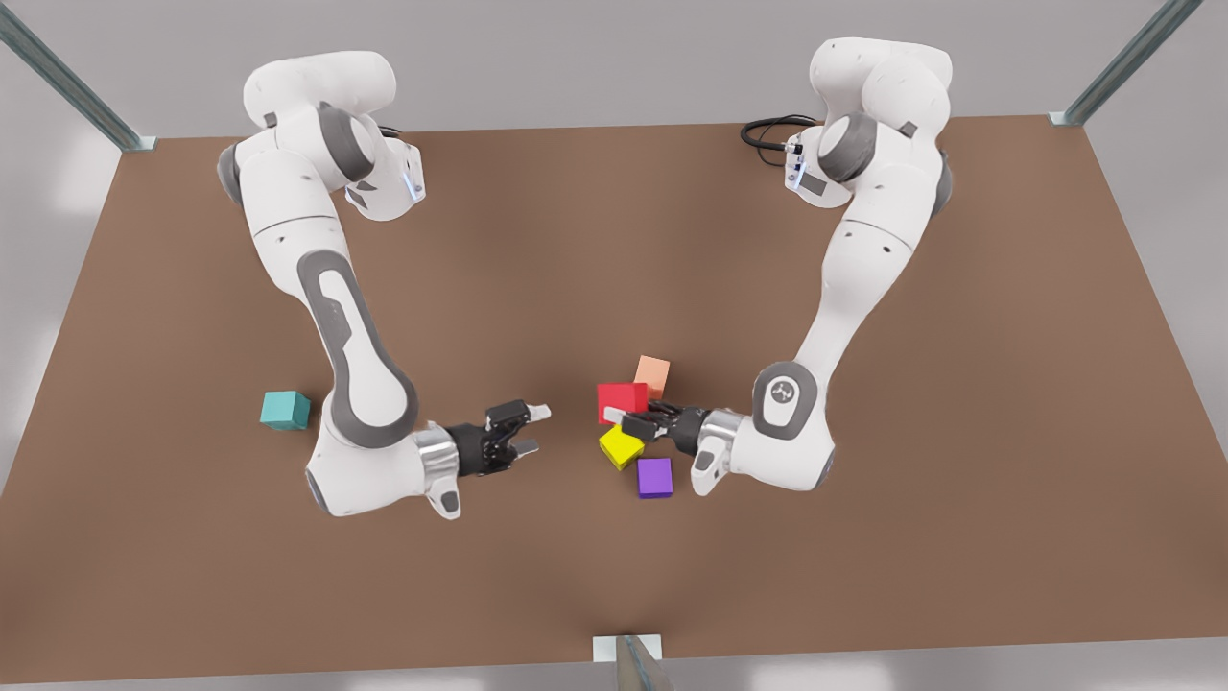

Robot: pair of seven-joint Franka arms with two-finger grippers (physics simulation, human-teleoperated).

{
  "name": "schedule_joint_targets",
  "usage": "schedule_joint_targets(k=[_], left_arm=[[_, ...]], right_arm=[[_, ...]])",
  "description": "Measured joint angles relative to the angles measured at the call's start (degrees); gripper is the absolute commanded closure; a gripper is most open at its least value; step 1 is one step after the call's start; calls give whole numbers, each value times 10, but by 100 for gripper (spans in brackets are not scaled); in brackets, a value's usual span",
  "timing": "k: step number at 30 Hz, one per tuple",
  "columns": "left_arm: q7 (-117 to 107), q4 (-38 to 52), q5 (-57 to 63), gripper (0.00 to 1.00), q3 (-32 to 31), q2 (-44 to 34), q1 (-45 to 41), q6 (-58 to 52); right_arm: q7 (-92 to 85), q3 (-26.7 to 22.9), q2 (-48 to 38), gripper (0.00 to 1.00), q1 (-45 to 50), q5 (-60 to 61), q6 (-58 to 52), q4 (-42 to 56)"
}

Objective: Pick up red wooden cube and pass to hand red wooden cube and place in blue wooden cube

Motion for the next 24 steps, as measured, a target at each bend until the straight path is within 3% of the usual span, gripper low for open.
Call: schedule_joint_targets(k=[8, 16, 24], left_arm=[[58, -1, -64, 40, -10, 18, -10, 49], [147, -1, -66, 41, -9, 19, -2, 76], [207, -1, -68, 41, -9, 20, -2, 89]], right_arm=[[-259, 3, 10, 0, -15, 39, 89, -17], [-435, 23, -2, 0, -31, 120, 56, -89], [-553, 26, 0, 0, -9, 209, 67, -98]])
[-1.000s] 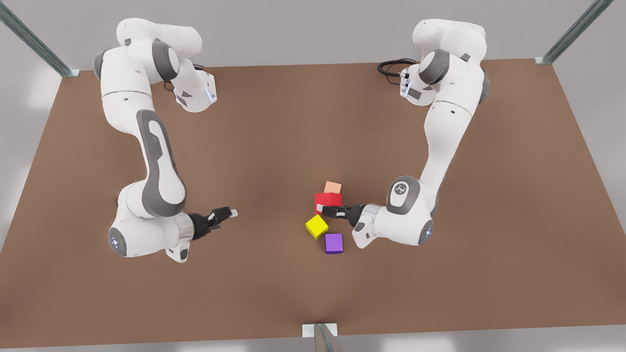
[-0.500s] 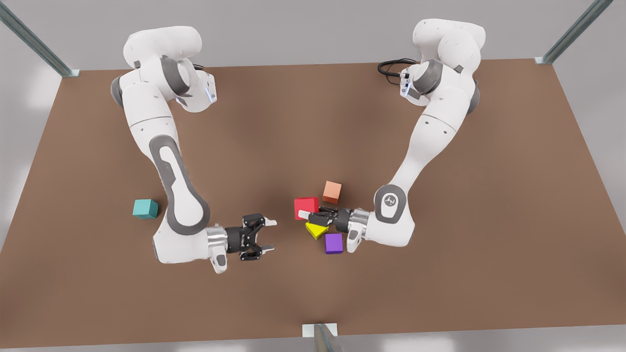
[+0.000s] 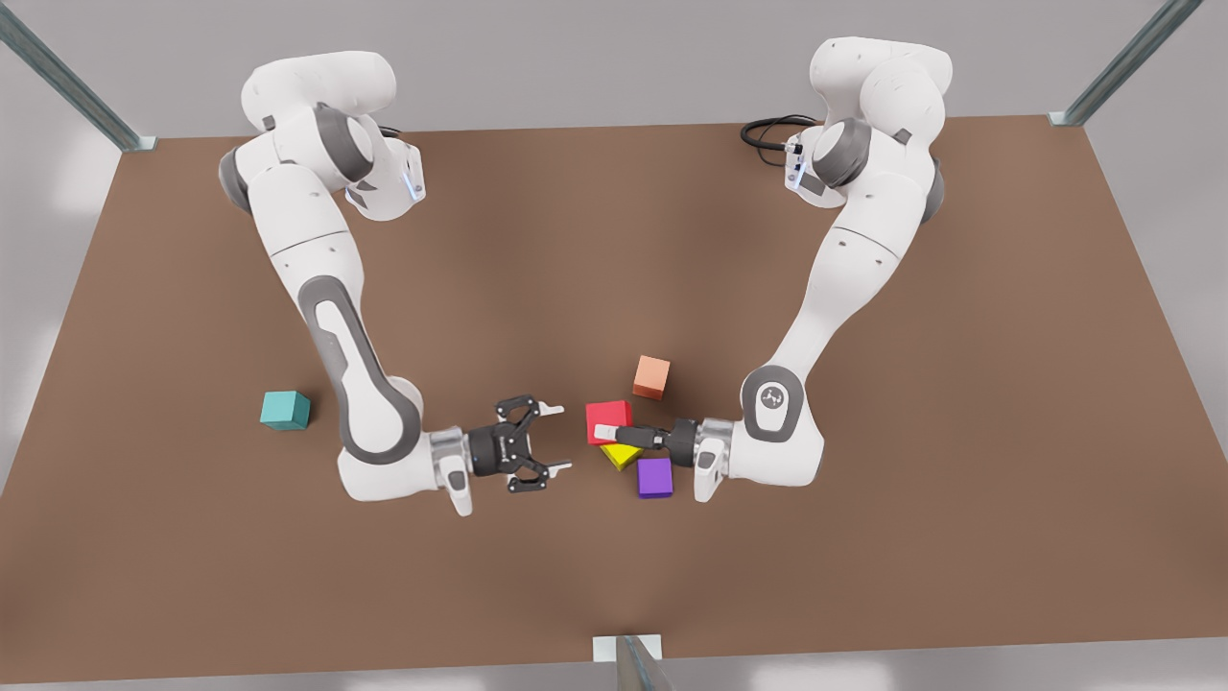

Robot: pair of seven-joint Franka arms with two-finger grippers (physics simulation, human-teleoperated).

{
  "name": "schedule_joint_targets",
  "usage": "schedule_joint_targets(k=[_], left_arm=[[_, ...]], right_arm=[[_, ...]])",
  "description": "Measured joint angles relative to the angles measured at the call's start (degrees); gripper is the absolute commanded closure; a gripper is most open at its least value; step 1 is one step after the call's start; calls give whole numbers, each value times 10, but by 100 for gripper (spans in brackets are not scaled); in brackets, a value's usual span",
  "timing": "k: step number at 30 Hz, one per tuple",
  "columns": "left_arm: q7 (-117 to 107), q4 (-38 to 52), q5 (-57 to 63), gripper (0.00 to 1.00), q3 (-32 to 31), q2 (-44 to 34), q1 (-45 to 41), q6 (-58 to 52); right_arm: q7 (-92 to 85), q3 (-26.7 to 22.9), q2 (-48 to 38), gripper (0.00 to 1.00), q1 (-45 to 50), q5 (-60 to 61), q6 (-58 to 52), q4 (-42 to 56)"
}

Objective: Pick up red wooden cube and pass to hand red wooden cube and place in blue wooden cube

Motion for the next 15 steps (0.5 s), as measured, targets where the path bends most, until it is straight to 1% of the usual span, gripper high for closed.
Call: schedule_joint_targets(k=[15], left_arm=[[59, -1, -5, 40, -3, 0, -1, 13]], right_arm=[[-118, 1, 12, 0, 29, 50, 30, 0]])
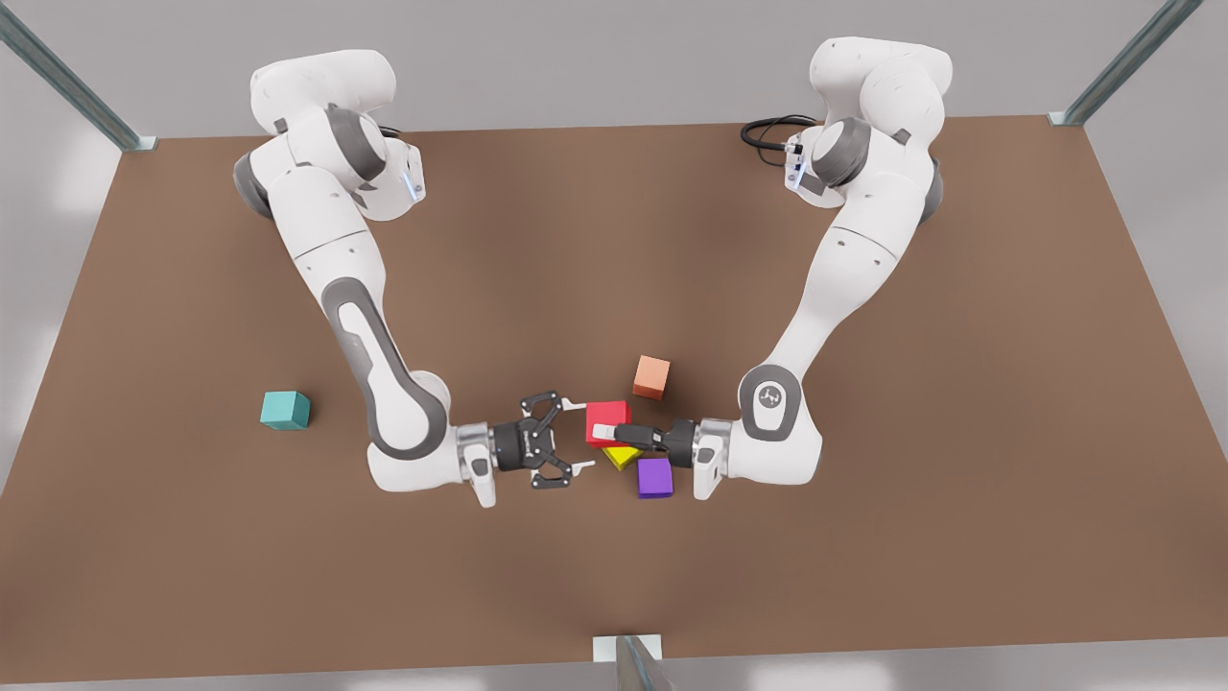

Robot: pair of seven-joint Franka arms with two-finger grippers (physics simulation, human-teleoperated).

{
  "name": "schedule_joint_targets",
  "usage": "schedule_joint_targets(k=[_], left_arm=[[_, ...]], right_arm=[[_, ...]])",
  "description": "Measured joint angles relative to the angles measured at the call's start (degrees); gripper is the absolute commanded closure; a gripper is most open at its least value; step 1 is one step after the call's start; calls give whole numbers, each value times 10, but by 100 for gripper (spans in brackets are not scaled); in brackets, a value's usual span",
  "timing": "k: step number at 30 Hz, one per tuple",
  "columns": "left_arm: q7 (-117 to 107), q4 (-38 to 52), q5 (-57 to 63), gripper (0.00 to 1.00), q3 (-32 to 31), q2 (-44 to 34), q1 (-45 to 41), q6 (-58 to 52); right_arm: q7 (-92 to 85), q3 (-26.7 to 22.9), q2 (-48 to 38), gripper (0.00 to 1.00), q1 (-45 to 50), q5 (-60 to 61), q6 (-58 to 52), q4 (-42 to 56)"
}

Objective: Pick up red wooden cube and pass to hand red wooden cube and place in blue wooden cube

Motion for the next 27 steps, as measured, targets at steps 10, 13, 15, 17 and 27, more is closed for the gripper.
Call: schedule_joint_targets(k=[10, 13, 15, 17, 27], left_arm=[[20, 0, 0, 40, 0, 0, 1, 1], [24, 1, 0, 40, 0, 1, 1, 1], [26, 0, 0, 40, 0, 1, 2, 5], [28, 0, 0, 40, 1, 1, 2, 12], [35, 0, -1, 40, -1, 2, -11, 36]], right_arm=[[-41, -1, -1, 0, -4, 1, -3, 0], [-49, -1, -1, 0, -6, -2, -5, 0], [-54, -1, -1, 0, -6, -2, -7, -1], [-59, -1, -1, 0, -5, -1, -10, -5], [-81, 0, 1, 0, 7, 6, -10, -11]])
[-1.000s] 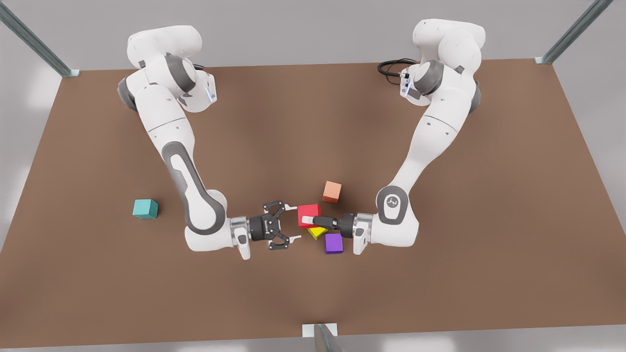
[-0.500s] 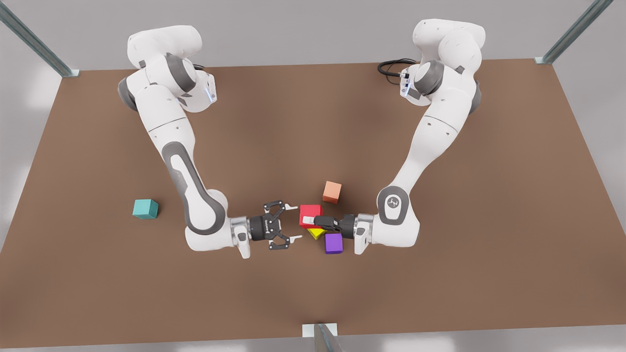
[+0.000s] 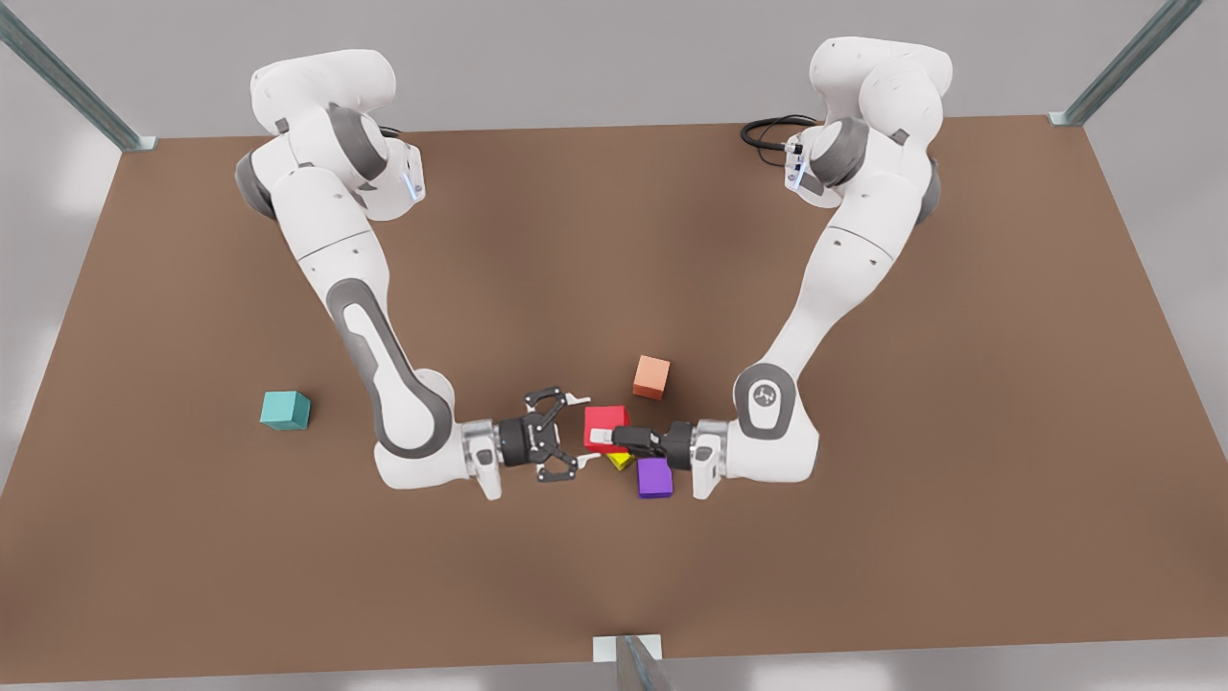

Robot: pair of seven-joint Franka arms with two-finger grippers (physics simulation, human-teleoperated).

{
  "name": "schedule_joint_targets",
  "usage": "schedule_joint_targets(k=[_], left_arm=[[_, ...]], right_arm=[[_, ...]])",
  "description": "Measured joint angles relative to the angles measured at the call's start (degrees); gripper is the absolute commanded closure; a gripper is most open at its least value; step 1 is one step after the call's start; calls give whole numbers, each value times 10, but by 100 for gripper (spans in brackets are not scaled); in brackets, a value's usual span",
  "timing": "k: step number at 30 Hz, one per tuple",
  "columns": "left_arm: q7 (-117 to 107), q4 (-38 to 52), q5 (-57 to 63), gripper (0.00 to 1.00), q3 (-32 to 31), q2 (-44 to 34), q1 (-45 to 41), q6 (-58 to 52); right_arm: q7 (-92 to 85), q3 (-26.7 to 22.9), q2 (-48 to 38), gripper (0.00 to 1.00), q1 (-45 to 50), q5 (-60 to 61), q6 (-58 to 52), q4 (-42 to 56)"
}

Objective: Pick up red wooden cube and pass to hand red wooden cube and place in blue wooden cube

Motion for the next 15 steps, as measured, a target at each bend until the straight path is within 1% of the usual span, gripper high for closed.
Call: schedule_joint_targets(k=[5, 6, 7, 8, 10, 11, 13, 15], left_arm=[[2, 0, -5, 40, -1, 0, -10, 19], [2, 0, -6, 40, -1, 0, -10, 21], [2, 0, -6, 40, -1, 0, -11, 23], [2, 0, -6, 40, -1, 0, -11, 25], [2, 0, -6, 40, -1, 0, -11, 27], [3, 0, -8, 0, -1, 0, -11, 28], [8, -1, -11, 0, 0, -4, -6, 27], [2, -2, 23, 0, 0, -24, 9, 23]], right_arm=[[-8, 0, 15, 0, 14, 11, 6, 3], [-9, -1, 16, 13, 15, 12, 8, 3], [-10, -1, 16, 35, 16, 12, 9, 4], [-10, -1, 16, 45, 16, 12, 9, 5], [-12, -1, 16, 45, 15, 11, 10, 6], [-12, -1, 16, 45, 15, 11, 10, 6], [-13, -1, 16, 45, 15, 10, 10, 7], [-14, -1, 16, 45, 15, 10, 9, 7]])
